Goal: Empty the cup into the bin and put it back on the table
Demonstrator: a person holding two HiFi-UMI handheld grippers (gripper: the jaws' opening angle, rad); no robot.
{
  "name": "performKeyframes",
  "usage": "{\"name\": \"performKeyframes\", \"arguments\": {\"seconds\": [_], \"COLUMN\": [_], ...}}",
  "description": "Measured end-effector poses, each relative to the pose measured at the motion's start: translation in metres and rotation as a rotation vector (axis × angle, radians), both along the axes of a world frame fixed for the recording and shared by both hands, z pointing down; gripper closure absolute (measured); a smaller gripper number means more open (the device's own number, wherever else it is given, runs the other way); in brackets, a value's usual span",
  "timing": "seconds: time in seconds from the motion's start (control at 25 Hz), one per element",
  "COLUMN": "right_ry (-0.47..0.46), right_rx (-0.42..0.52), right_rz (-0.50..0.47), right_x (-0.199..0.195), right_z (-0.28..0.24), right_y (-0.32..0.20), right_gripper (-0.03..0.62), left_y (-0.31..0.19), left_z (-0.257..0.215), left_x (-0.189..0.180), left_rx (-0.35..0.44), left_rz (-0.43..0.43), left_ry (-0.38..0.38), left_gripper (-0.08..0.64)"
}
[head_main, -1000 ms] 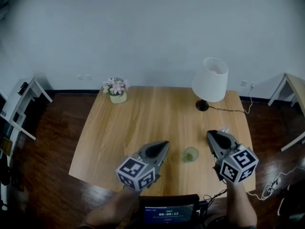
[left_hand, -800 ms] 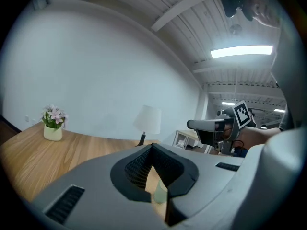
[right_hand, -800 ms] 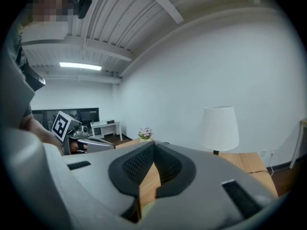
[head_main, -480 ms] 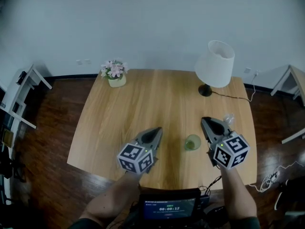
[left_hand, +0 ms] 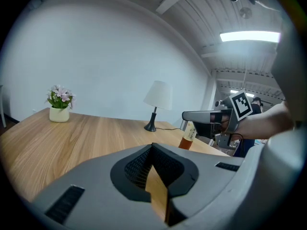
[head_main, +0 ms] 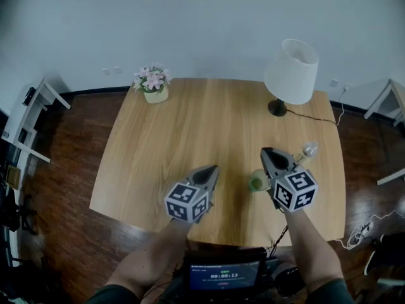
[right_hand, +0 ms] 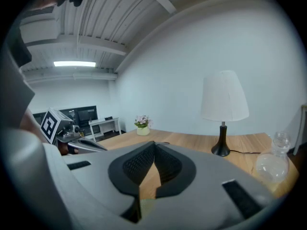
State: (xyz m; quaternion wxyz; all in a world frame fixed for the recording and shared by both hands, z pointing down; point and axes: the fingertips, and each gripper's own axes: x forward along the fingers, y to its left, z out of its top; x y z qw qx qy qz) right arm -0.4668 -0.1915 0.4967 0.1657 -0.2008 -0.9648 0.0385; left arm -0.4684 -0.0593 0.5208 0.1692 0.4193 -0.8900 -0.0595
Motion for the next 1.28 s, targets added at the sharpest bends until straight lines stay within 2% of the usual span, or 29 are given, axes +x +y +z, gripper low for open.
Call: {"name": "performKeyframes", "arguments": {"seconds": [0.12, 0.2, 0.32, 0.44, 0.64, 0.68, 0.76, 0.96, 1.0, 1.04, 1.28], "right_ry": [0.011, 0.016, 0.031, 0.067, 0.134, 0.144, 0.164, 0.230, 0.243, 0.251, 0.231], "right_rx": [0.001, 0.012, 0.046, 0.071, 0.102, 0.114, 0.128, 0.149, 0.145, 0.136, 0.118], "right_rz": [0.003, -0.016, -0.041, -0.045, -0.050, -0.054, -0.056, -0.036, -0.033, -0.031, -0.064], "right_x": [-0.003, -0.005, -0.005, -0.001, 0.004, 0.005, 0.009, 0.025, 0.028, 0.031, 0.035], "right_z": [0.013, 0.019, 0.028, 0.041, 0.066, 0.070, 0.078, 0.108, 0.114, 0.118, 0.117], "right_y": [0.000, 0.006, 0.013, 0.013, 0.009, 0.008, 0.007, 0.000, -0.001, -0.002, 0.005], "right_gripper": [0.585, 0.501, 0.447, 0.360, 0.346, 0.303, 0.262, 0.259, 0.210, 0.195, 0.195], "left_y": [0.002, 0.002, 0.002, 0.001, -0.003, -0.004, -0.004, -0.004, -0.005, -0.005, -0.006], "left_z": [0.009, 0.014, 0.019, 0.022, 0.030, 0.033, 0.039, 0.049, 0.050, 0.051, 0.055], "left_x": [0.000, 0.002, 0.006, 0.007, 0.004, 0.004, 0.004, 0.009, 0.009, 0.009, 0.008], "left_rx": [-0.014, -0.021, -0.027, -0.033, -0.052, -0.057, -0.064, -0.070, -0.072, -0.076, -0.102], "left_rz": [-0.003, -0.003, 0.001, 0.006, 0.025, 0.025, 0.021, 0.024, 0.025, 0.026, 0.012], "left_ry": [0.012, 0.022, 0.031, 0.036, 0.044, 0.051, 0.065, 0.092, 0.093, 0.093, 0.099], "left_gripper": [0.568, 0.568, 0.568, 0.568, 0.568, 0.568, 0.568, 0.568, 0.568, 0.568, 0.568]}}
